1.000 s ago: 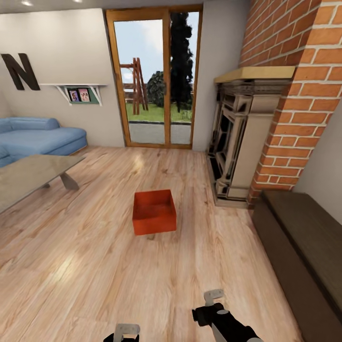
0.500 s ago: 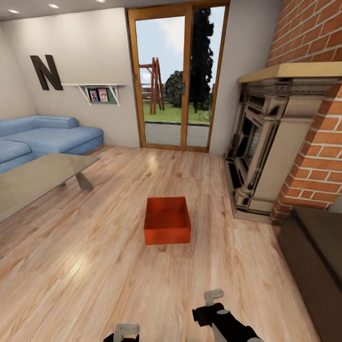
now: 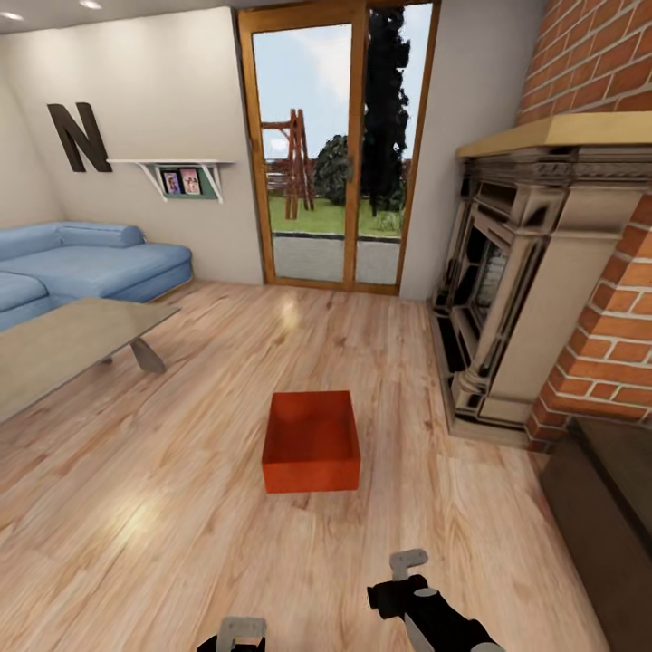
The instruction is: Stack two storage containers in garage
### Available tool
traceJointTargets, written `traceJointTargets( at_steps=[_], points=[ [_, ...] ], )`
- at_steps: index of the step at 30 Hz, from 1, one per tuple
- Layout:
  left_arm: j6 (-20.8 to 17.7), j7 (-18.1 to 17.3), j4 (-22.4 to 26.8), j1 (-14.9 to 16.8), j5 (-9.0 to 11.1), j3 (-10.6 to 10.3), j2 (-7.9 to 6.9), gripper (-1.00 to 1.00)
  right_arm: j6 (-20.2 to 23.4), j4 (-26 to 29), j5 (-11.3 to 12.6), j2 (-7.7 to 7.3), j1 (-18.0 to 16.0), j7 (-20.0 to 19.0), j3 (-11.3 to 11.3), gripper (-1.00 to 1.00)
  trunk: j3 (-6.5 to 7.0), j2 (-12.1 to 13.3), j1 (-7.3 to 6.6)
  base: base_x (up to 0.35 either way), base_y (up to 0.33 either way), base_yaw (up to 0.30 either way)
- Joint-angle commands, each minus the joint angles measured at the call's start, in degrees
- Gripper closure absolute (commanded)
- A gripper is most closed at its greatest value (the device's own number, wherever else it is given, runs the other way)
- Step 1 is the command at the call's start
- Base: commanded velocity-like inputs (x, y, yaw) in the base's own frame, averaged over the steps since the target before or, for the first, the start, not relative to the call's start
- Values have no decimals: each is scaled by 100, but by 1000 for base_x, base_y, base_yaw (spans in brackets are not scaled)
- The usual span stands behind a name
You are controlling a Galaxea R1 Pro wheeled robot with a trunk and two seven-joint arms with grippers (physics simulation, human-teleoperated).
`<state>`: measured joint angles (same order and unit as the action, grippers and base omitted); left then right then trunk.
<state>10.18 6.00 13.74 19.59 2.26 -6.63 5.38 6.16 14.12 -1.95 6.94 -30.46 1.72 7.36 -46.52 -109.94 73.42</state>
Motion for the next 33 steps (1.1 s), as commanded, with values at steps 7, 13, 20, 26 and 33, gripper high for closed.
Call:
traceJointTargets(
  at_steps=[7,13,20,26,33],
  points=[
    [8,42,14,54,28,-52,-8,-100,140,37,26,7,-3,94,-7,-100,-5,-2,3,342,-166,0],
    [-46,49,-7,417,2,-49,-13,-100,603,59,42,27,-19,640,0,-100,-5,-2,3,342,-167,0],
    [-100,100,-12,892,-2,-47,-91,-100,775,64,32,18,-55,956,-4,-100,-5,-2,3,342,-168,0],
    [-131,106,-18,1035,13,24,-280,-100,755,45,29,2,-56,988,7,-100,-5,-2,3,342,-158,0],
    [-109,98,-20,1061,20,61,-434,-100,699,38,31,9,-56,995,18,-100,-5,-2,3,340,-63,0]
  ],
)
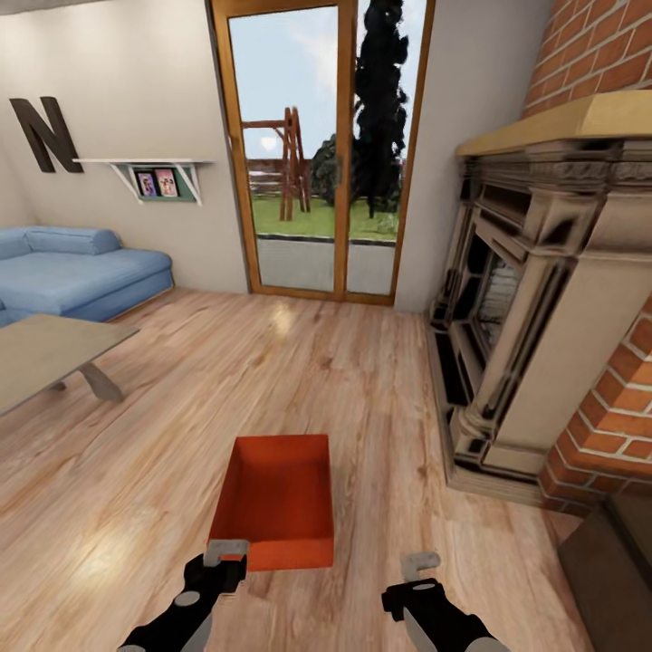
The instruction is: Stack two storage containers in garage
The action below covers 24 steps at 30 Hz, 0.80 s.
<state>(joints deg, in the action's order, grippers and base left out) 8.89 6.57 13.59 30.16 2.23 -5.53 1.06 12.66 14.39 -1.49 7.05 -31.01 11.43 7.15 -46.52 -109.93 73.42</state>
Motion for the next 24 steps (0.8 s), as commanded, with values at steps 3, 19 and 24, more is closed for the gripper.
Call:
traceJointTargets(
  at_steps=[3,19,24],
  points=[
    [46,38,-1,-4,47,-51,-20,-100,30,9,-12,1,-1,24,42,-100,-5,-2,3,251,-80,0],
    [-9,-136,50,-8,243,-35,-102,-100,-482,6,-10,-16,21,-21,29,-100,-5,-2,3,77,-20,0],
    [-303,-920,36,-2,609,-32,-327,-100,-533,3,-28,-9,29,-53,52,-100,-5,-2,3,38,0,0]
  ],
)
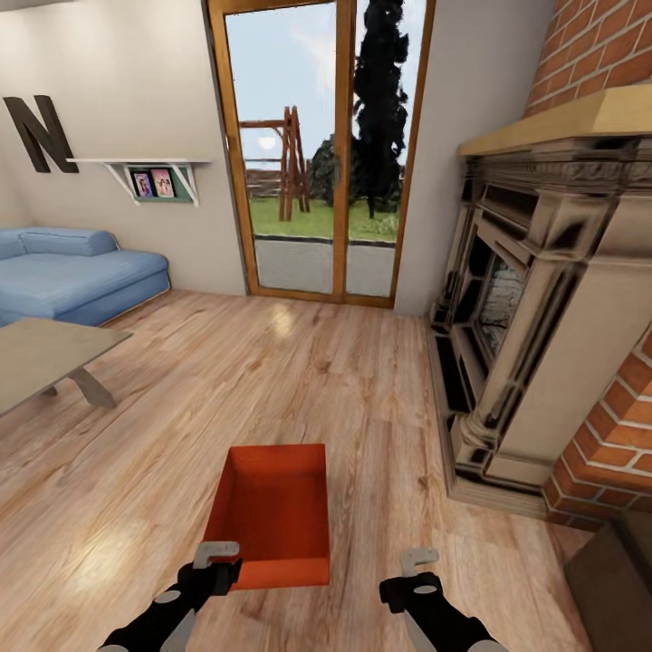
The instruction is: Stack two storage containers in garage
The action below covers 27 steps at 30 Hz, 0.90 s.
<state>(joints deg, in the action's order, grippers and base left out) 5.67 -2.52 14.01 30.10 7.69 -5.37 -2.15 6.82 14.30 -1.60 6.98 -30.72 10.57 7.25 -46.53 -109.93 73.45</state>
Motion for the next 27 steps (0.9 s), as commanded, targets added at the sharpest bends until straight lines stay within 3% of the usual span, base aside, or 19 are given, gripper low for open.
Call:
traceJointTargets(
  at_steps=[1,7,17,27],
  points=[
    [-17,-65,-5,4,121,-49,-36,-100,52,11,-18,0,0,31,45,-100,-5,-2,-1,19,0,0],
    [-126,-247,-4,4,349,-59,-125,-100,63,10,-27,-1,4,31,54,-100,-18,-2,-1,7,0,91],
    [-122,-265,-18,3,375,-72,-136,-100,73,7,-31,1,4,62,57,-100,-65,-2,-1,17,5,193],
    [-112,-266,-22,4,353,-85,-131,-100,73,11,-33,-3,4,84,45,-100,-116,-2,-1,156,141,205]
  ],
)
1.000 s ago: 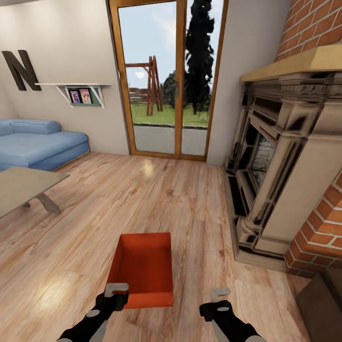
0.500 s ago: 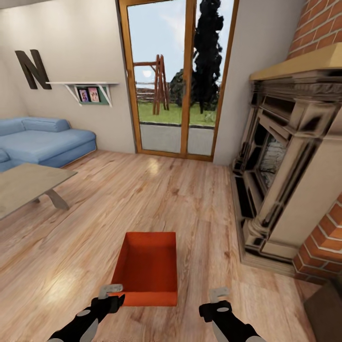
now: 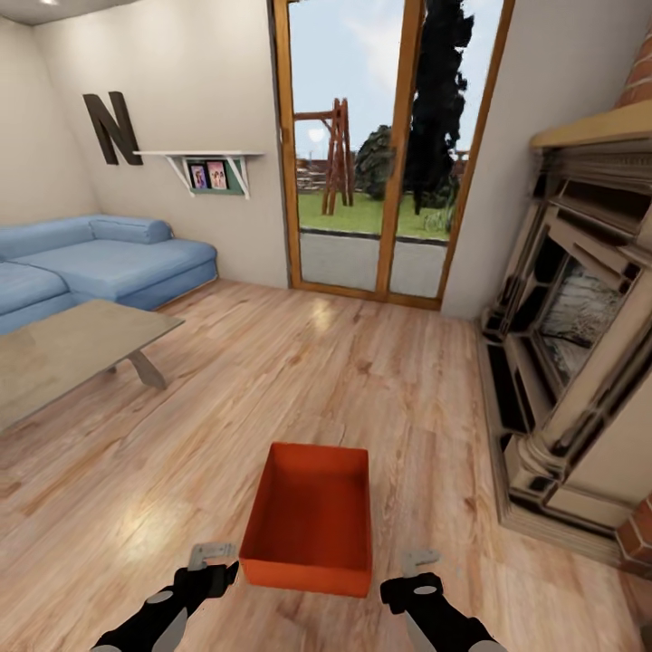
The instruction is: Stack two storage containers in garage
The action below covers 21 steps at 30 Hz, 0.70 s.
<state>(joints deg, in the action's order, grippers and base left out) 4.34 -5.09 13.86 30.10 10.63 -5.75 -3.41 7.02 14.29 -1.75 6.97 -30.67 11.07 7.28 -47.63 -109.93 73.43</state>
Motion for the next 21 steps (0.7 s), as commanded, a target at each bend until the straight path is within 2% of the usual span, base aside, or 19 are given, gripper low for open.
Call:
traceJointTargets(
  at_steps=[1,11,21],
  points=[
    [25,-9,-7,5,57,-48,-5,-100,53,12,-18,-2,-1,40,40,-100,-10,-2,2,245,166,206],
    [38,-9,12,5,53,-49,-3,-100,32,20,-22,-15,-1,9,26,-100,-49,-2,2,194,153,160],
    [55,-9,38,5,53,-82,5,-100,29,21,-2,-25,-1,-26,27,-100,-54,-2,2,152,37,-134]
  ],
)
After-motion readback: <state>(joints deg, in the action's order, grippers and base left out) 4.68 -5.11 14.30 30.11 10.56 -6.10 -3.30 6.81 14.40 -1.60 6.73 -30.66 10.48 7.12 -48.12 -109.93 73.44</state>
